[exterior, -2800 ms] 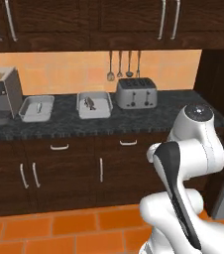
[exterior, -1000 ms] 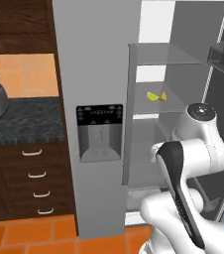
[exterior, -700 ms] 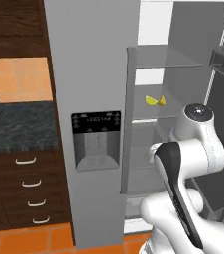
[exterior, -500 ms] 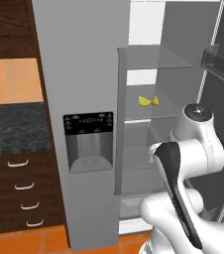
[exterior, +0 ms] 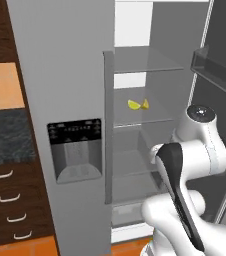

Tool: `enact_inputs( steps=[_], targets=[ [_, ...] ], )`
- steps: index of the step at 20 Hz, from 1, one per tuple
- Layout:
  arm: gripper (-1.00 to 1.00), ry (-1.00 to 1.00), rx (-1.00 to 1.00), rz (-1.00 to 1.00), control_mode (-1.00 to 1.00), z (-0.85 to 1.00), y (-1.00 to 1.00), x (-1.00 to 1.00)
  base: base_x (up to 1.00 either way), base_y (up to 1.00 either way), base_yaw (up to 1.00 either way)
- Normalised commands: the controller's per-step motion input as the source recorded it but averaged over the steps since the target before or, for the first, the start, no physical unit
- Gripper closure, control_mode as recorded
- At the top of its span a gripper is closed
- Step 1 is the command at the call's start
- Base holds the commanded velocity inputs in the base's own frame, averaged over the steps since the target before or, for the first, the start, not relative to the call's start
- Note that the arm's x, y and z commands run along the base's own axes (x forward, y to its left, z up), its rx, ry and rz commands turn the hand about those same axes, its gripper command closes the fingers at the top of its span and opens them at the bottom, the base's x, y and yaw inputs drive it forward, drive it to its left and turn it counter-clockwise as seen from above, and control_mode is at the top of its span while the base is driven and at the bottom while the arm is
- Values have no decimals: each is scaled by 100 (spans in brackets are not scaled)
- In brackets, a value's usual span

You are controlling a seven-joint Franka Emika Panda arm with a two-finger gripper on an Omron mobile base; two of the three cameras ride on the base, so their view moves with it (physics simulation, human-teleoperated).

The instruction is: Place one lemon wedge and one fish in each tupperware on the nearby counter, to pack two identical lunches.

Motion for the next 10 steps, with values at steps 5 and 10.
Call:
enact_inputs(
  steps=[5,10],
  targets=[
    [-100,0,0,0,100,0,0,0,64,-21,-7],
    [-100,0,0,0,100,0,0,0,51,-4,-7]
  ],
)
